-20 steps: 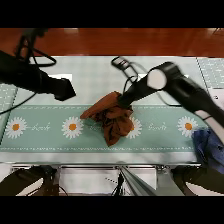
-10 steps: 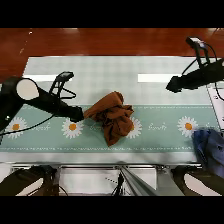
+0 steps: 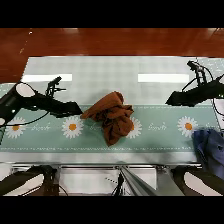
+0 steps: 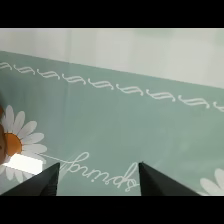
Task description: Fold the shirts.
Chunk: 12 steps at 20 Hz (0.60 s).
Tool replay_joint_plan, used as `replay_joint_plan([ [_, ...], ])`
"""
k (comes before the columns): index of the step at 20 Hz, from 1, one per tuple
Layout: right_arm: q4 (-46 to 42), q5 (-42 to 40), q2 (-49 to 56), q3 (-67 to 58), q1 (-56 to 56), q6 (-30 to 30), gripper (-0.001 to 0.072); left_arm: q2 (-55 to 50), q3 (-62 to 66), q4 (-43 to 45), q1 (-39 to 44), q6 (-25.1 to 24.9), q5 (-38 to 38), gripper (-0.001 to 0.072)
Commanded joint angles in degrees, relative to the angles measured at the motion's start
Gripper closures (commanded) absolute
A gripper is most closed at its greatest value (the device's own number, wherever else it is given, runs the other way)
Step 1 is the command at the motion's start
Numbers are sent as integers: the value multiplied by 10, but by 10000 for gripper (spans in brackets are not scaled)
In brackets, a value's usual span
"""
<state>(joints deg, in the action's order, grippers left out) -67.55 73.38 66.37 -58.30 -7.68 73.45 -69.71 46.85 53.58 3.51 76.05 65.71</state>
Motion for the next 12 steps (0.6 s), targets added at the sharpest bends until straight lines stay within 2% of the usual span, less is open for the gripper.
replay_joint_plan([
  [1,13,-3,0,13,-2,-3,154,-69,-3,-82,-5,-45,3,0],
  [5,24,-3,0,13,-2,-3,155,-127,-3,-107,12,-50,-11,-1],
  [8,50,-3,0,13,-2,-3,155,-153,-3,-177,16,-80,-37,0],
  [9,63,-3,0,13,-2,-3,161,-161,-3,-202,20,-87,-43,27],
  [10,75,-3,0,13,-2,-3,168,-169,-3,-219,24,-88,-49,258],
  [11,85,-3,0,13,-2,-3,169,-175,-3,-226,27,-88,-52,560],
  [12,90,-3,0,13,-2,-3,169,-177,-3,-227,29,-92,-52,651],
])
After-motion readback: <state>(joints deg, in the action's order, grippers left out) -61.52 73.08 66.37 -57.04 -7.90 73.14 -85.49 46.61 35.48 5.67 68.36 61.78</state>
